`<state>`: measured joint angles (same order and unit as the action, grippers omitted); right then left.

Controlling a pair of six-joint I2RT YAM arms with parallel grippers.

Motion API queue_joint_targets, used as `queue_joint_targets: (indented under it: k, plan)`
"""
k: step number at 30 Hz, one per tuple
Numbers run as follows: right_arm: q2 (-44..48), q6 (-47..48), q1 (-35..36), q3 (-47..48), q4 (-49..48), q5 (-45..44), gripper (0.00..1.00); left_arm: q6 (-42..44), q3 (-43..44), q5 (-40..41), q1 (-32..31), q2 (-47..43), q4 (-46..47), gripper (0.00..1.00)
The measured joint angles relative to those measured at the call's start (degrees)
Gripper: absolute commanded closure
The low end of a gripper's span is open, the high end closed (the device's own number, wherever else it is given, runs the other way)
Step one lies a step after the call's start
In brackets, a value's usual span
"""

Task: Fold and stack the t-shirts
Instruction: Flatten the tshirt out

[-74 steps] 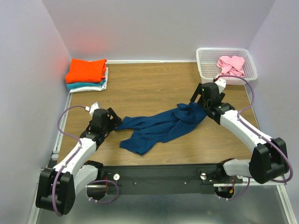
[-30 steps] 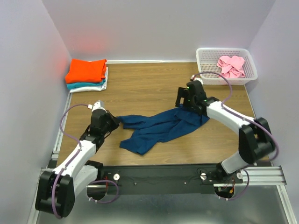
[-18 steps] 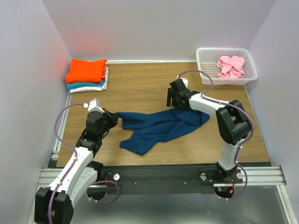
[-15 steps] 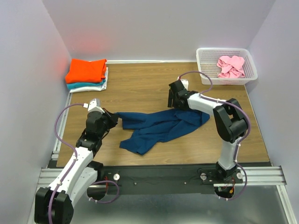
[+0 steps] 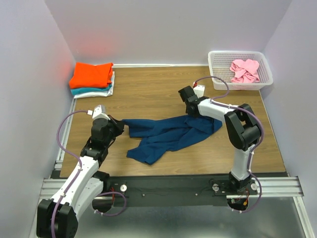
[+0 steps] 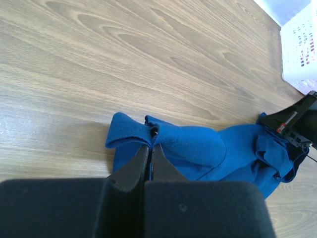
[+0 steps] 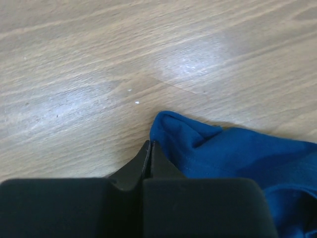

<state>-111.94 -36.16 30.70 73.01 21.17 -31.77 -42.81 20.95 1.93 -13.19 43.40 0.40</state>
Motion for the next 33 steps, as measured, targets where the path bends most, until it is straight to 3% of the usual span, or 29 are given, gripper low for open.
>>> queue_joint_targets:
  k: [9, 17, 28, 33]
  plan:
    - [5.4, 0.1, 0.0, -1.9, 1.3, -2.7, 0.99, 0.0, 0.0, 1.0, 0.0, -0.9, -1.0, 1.00]
    - [20.9, 1.6, 0.0, -2.4, 1.5, -8.2, 0.99, -0.1, 2.4, 1.8, 0.0, -2.7, -2.5, 1.00]
    - [46.5, 6.9, 0.0, -2.5, 1.3, -15.6, 0.99, 0.0, 15.2, 5.2, 0.0, -9.7, -5.2, 1.00]
    - [53.4, 12.1, 0.0, 4.4, 1.4, -13.0, 0.99, 0.9, 26.6, 6.1, 0.0, -13.2, -6.6, 1.00]
